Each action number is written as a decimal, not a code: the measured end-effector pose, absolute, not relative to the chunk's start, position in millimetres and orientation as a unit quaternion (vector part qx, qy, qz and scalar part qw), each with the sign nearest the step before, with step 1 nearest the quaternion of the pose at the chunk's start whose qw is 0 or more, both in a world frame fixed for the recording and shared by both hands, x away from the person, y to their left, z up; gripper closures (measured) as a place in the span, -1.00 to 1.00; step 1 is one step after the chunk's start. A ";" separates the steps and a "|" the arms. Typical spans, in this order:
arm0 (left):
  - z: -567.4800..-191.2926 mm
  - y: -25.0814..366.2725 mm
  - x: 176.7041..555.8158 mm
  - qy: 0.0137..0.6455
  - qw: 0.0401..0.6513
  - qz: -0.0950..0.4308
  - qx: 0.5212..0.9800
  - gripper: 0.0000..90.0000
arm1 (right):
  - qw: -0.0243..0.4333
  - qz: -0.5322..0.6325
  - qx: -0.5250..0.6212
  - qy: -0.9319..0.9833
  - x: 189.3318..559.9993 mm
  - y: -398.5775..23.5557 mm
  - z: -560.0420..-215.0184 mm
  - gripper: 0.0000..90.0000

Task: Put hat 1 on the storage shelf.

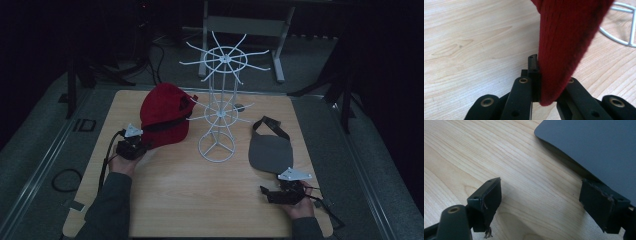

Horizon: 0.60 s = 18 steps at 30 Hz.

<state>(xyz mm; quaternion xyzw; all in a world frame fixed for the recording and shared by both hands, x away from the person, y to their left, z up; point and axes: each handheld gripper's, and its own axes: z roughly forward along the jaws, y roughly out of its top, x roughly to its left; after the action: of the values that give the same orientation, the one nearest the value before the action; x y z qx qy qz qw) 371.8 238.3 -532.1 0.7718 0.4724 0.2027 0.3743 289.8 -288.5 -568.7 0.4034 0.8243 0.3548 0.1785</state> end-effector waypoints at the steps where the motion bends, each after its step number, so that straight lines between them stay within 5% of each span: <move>1: -532.1 238.3 371.8 0.472 0.374 0.203 0.772 0.91 | 0.179 0.355 0.403 0.824 289.8 -288.5 -568.7 -0.61; 18: -510.5 252.8 369.1 0.484 0.381 0.224 0.756 0.91 | 0.179 0.355 0.403 0.824 289.8 -288.5 -568.7 -0.61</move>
<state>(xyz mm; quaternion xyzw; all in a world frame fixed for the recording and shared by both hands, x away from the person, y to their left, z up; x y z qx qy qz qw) 369.1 252.8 -510.5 0.7556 0.4836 0.2243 0.3806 289.8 -288.5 -568.7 0.4034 0.8243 0.3547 0.1786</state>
